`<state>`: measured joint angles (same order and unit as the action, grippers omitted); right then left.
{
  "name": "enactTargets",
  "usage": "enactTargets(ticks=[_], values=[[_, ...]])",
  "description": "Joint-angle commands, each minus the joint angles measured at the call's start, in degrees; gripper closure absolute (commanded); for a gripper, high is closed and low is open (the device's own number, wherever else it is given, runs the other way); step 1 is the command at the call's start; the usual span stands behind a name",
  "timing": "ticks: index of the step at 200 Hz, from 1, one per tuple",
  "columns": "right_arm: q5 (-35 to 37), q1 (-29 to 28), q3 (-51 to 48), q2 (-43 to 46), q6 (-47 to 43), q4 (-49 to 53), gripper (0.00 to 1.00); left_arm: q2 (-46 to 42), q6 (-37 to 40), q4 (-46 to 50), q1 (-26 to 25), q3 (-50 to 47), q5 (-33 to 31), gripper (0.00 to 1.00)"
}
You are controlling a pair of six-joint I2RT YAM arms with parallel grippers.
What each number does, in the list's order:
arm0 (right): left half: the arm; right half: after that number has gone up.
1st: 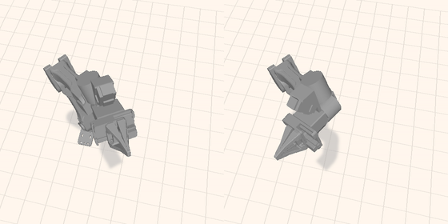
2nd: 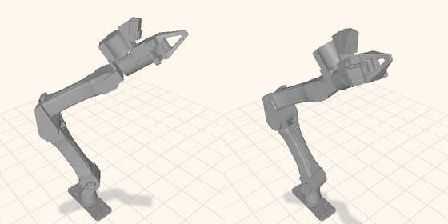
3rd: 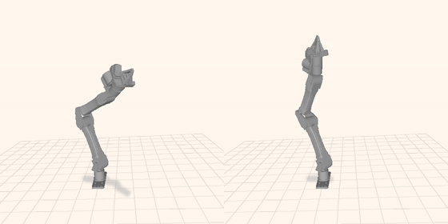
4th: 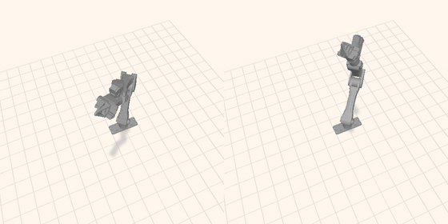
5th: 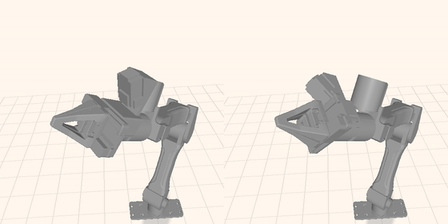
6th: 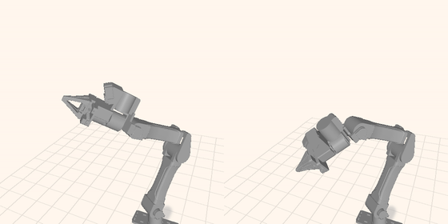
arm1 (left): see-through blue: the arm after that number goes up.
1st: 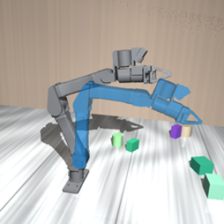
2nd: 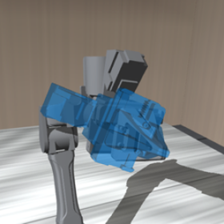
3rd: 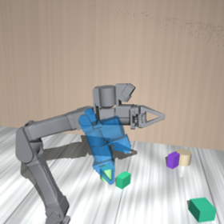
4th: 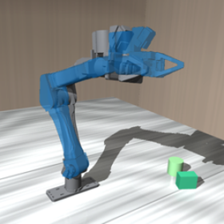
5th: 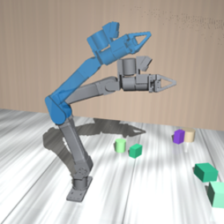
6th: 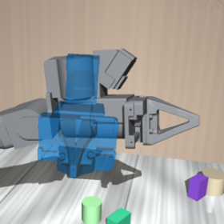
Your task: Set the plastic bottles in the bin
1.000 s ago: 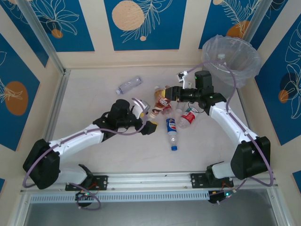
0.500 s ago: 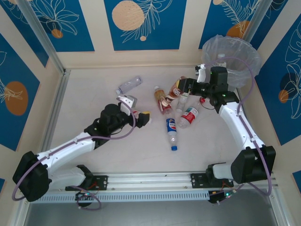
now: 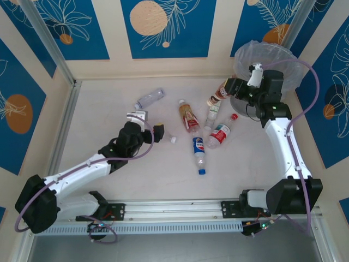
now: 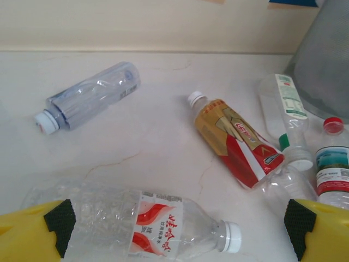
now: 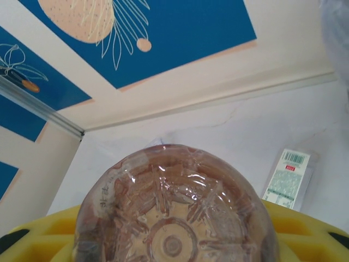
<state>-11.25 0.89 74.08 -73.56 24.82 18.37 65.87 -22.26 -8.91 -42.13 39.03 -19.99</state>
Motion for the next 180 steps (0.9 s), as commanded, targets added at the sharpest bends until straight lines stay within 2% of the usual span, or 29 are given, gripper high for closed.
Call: enactTargets(ticks=[1,40,131,180], values=[[2.96,0.76,3.11,1.14,-1.56,-1.41,0.53,0.53,-1.90,1.45,-0.29,0.17,-2.18,0.01],[5.52,2.13,4.60,1.53,-1.87,-3.86,0.54,1.66,-2.16,2.05,-0.24,0.74,-1.90,0.01],[14.60,9.76,-1.11,5.75,3.98,-20.73,0.55,3.60,-2.52,2.49,-0.22,1.63,-0.67,0.01],[23.73,10.89,-4.35,5.30,-0.94,-28.45,0.55,4.18,-2.52,2.58,-0.25,1.83,-0.39,0.01]])
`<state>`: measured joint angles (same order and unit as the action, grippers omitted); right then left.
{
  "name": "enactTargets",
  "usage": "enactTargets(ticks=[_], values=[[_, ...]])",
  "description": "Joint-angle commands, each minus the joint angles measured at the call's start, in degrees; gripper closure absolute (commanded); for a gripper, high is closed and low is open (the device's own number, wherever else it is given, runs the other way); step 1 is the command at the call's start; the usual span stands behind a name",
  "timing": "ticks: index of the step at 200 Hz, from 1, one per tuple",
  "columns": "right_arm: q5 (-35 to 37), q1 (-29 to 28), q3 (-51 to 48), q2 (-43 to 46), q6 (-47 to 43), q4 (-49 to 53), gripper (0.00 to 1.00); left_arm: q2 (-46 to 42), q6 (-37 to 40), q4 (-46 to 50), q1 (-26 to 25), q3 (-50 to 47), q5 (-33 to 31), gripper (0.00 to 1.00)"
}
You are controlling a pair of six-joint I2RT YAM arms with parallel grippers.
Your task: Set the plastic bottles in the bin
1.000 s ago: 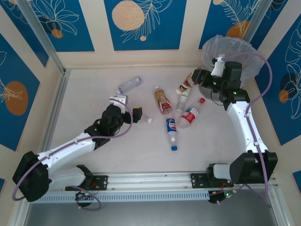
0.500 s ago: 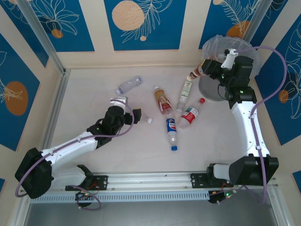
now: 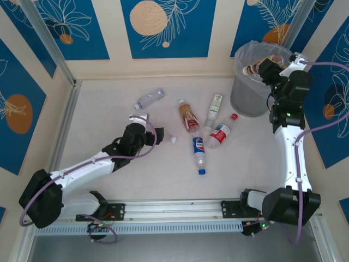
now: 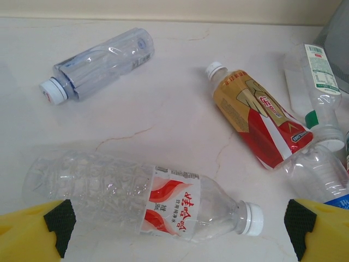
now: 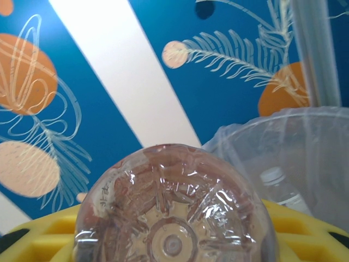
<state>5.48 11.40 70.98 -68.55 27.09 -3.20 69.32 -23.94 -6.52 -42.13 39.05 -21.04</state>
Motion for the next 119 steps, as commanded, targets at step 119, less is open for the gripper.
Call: enactTargets(ticks=[119], values=[[18.88,-5.34,12.73,-16.33,-33.65,3.76,0.51,3.51,-1.05,0.20,-0.29,3.40,2.32,0.01]])
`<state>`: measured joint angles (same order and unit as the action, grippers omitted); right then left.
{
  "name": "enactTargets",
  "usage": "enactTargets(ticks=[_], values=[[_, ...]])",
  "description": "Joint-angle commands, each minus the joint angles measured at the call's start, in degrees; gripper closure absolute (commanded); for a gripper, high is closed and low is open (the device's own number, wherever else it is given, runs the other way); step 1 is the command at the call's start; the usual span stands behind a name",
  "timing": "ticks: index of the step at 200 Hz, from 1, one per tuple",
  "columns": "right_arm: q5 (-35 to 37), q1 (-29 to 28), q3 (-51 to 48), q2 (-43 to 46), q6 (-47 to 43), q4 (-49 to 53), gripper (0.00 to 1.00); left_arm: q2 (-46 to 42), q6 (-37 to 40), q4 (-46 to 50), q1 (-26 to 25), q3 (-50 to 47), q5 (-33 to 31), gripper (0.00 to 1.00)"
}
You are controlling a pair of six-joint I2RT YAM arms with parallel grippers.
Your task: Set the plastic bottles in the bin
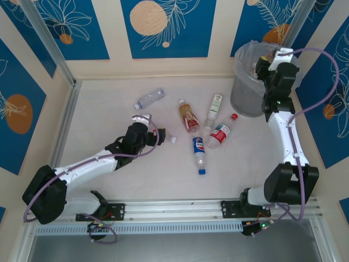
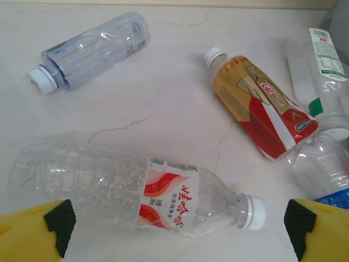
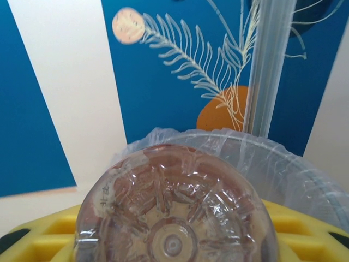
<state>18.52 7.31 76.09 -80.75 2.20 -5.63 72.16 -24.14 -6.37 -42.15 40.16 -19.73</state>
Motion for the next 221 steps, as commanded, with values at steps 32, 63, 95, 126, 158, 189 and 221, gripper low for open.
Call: enactTargets(ticks=[32,63,95,126,158,189,221], values=[[11.38,-2.56,18.11,-12.38,-11.56,17.23,0.50,0.88,-1.09,-0.07,-0.26,2.31,1.17,0.01],[13.83,-2.37,27.18,-19.32,-10.60,27.75,0.48,1.05,-1.10,0.21,-0.25,2.29,1.18,0.01],[14.32,-1.04,37.61,-26.46,-6.31,39.98,0.45,1.05,-1.33,0.39,-0.26,2.20,1.00,0.01],[14.75,-0.21,45.66,-32.89,-4.75,47.43,0.43,1.23,-1.40,0.33,-0.22,2.11,1.18,0.01],[12.80,0.16,53.70,-38.56,-3.19,53.17,0.37,1.70,-1.25,0.32,-0.29,2.33,1.50,0.01],[10.42,0.08,58.92,-41.88,-1.38,56.66,0.29,2.00,-1.47,0.18,-0.22,2.46,1.72,0.01],[8.31,0.15,60.10,-41.88,-0.09,57.25,0.24,1.94,-1.42,0.52,-0.22,2.47,1.68,0.01]])
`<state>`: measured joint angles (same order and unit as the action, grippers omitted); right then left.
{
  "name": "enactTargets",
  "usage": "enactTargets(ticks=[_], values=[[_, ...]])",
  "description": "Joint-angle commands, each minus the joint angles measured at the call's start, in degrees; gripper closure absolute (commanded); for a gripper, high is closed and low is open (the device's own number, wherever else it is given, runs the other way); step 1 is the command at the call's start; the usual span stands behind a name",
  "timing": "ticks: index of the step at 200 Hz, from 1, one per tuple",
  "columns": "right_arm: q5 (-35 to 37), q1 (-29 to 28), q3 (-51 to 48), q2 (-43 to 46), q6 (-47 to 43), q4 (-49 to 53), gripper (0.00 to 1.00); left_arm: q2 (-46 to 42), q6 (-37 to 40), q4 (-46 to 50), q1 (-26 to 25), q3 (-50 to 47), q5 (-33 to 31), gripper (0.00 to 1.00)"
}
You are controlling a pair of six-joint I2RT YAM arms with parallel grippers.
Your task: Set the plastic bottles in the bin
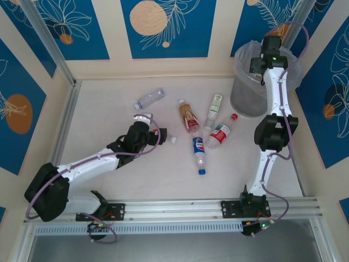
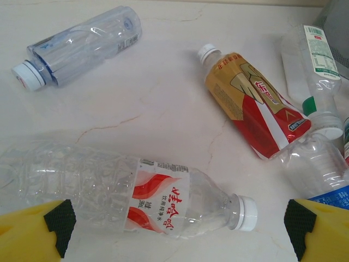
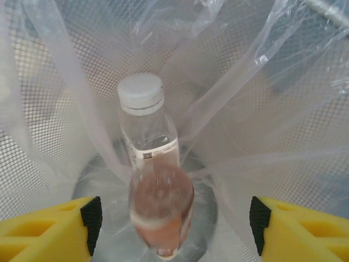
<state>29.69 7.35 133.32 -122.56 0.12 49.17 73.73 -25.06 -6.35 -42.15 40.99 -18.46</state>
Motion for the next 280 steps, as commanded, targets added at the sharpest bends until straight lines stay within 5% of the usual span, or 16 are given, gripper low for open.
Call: enactTargets(ticks=[1,118,142,241,280], values=[[-2.92,0.11,2.98,-0.01,2.08,2.49,0.24,0.36,-0.51,0.57,-0.22,1.63,0.43,0.01],[-11.98,0.21,-3.66,11.68,8.76,-1.57,0.09,0.58,-8.81,4.44,0.16,1.20,-5.47,0.01],[-13.71,-0.21,-9.50,17.09,9.63,-5.63,0.00,0.37,-12.17,5.60,0.58,0.61,-7.00,0.01],[-27.05,-6.88,-46.62,44.70,12.87,-20.57,0.01,0.95,-21.07,8.46,5.39,-0.38,-4.85,0.00],[-29.55,-10.72,-56.27,49.32,16.68,-18.33,0.00,2.05,-21.14,8.37,7.22,0.14,-1.57,0.01]])
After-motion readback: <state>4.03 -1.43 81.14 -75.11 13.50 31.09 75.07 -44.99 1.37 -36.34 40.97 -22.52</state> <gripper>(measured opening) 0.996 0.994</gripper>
